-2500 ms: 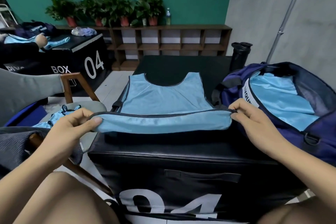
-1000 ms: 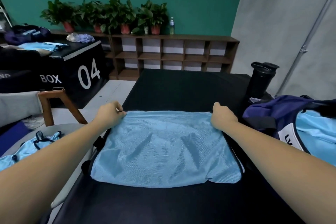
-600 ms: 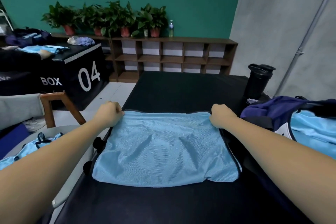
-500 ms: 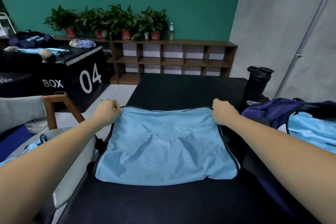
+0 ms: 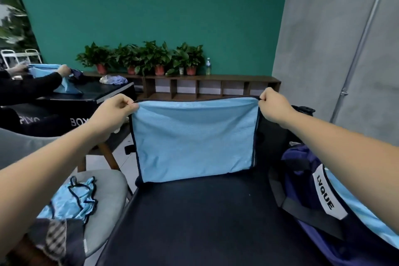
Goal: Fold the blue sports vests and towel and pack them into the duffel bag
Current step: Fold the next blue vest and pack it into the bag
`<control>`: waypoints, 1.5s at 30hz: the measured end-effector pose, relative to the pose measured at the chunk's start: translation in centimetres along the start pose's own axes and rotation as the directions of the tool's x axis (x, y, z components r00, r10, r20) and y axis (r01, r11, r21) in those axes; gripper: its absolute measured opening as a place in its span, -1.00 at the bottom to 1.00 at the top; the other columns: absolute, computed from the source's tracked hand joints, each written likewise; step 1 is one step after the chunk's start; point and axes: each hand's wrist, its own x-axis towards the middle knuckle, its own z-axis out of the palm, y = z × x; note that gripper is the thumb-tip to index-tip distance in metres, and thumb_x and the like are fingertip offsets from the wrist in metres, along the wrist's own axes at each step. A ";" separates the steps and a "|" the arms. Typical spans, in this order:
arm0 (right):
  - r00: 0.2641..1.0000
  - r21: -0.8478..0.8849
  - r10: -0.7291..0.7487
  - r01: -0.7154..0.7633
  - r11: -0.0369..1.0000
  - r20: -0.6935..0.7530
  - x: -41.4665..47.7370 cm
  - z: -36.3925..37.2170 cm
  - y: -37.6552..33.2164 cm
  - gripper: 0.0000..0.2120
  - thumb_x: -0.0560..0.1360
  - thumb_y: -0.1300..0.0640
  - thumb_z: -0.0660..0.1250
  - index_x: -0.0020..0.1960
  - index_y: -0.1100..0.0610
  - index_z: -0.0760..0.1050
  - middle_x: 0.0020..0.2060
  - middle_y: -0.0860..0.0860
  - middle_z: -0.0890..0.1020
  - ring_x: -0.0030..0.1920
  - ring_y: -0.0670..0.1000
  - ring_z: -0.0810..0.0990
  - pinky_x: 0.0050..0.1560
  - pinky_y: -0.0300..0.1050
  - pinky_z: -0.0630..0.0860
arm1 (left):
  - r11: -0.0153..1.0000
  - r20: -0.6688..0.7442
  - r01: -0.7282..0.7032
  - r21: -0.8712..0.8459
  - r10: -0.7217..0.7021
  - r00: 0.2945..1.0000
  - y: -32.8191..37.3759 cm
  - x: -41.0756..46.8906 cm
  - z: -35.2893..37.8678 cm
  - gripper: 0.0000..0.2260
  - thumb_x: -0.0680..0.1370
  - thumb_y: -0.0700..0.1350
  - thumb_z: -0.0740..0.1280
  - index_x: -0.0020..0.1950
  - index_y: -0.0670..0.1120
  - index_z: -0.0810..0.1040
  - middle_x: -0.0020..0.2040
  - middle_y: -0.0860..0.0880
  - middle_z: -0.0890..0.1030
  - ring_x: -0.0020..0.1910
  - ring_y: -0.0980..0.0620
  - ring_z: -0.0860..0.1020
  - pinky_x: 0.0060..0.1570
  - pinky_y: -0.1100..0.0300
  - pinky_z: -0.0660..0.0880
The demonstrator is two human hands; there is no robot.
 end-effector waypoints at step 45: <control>0.801 -0.438 0.062 0.258 0.861 0.596 -12.0 3.8 5.6 -0.79 0.54 0.28 0.28 0.10 0.10 0.60 0.03 -0.02 0.59 0.08 0.07 0.60 -0.02 -0.22 0.54 | 0.802 0.590 -0.533 0.267 0.302 0.749 -3.4 -25.0 6.7 -0.84 0.63 0.07 0.42 0.16 0.21 0.48 -0.01 0.29 0.62 -0.04 0.23 0.59 0.04 0.29 0.49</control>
